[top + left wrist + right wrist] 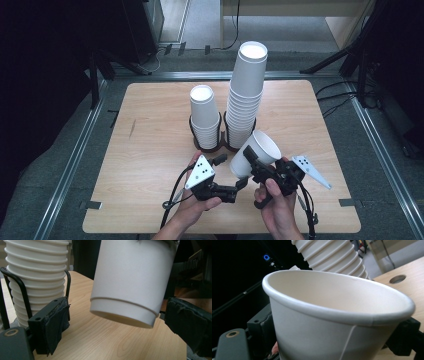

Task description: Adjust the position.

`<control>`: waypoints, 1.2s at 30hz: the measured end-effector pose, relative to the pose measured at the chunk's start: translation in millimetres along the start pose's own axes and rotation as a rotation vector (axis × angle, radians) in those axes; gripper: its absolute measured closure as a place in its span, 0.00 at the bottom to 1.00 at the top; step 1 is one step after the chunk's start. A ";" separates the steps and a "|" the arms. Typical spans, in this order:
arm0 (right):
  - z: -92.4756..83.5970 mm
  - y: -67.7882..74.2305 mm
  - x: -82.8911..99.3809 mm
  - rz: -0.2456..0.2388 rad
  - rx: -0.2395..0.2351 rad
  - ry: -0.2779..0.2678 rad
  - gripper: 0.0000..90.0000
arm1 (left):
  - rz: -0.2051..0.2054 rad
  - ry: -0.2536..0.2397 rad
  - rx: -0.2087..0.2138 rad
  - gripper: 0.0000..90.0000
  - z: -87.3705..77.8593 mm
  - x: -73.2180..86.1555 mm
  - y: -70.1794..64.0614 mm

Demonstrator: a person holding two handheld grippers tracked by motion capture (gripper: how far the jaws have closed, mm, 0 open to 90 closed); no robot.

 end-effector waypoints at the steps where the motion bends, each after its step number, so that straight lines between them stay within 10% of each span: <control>1: -0.3 0.4 -0.9 -0.020 0.004 -0.003 0.15 | -0.002 0.002 0.002 0.07 0.0 0.1 -0.1; 13: -5.7 20.7 -7.3 -0.348 0.049 -0.043 0.15 | 0.007 0.011 -0.002 0.07 0.6 1.6 0.3; 36: -4.6 28.5 -8.1 -0.639 0.102 -0.004 0.16 | 0.077 0.031 -0.037 0.07 4.2 6.5 -1.3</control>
Point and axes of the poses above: each handheld gripper's, and its own axes: z roughly forward along the jaws, x roughly out of its underside, y roughly to its left, the point moved 6 cm from there along z, roughly forward along the jaws, and after that the axes turned 13 degrees about -z, right-handed, at the moved point
